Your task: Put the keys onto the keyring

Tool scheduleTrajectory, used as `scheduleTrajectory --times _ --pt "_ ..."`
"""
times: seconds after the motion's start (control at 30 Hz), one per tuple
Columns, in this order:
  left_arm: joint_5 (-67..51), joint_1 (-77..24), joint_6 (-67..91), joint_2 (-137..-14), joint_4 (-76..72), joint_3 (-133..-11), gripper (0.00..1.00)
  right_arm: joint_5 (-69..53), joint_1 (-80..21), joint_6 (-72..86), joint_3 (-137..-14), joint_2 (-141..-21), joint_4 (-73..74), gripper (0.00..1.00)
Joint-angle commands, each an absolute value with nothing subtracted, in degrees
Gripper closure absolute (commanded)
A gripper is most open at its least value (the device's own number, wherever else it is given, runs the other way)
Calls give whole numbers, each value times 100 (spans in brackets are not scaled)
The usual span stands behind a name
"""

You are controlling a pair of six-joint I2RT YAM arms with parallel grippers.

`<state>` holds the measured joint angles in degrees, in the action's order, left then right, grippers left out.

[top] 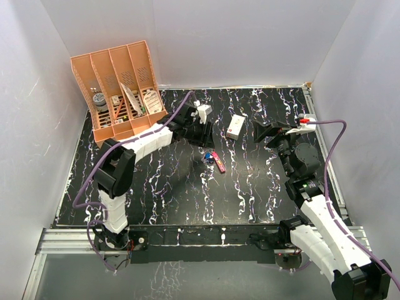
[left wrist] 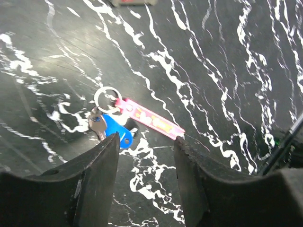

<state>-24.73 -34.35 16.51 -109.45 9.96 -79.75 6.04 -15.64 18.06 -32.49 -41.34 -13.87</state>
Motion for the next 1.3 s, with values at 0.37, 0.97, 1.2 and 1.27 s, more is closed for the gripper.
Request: scheduleTrajectory --times 0.37,0.97,1.2,1.27 --pt "943 -3358 1969 -8162 512 -7350 2 396 -1544 1818 -3624 -4273 -1409 2" --pt "1494 -3370 2471 -7135 506 -6925 1 1137 -1547 2539 -3687 -4065 -616 2" --pt "1449 -3369 2509 -6877 419 -6718 2 1266 -1547 2630 -3706 -3988 -589 2" --pt "1530 -3371 2492 -6815 516 -6733 2 1319 -1547 2579 -3764 -4041 -559 2"
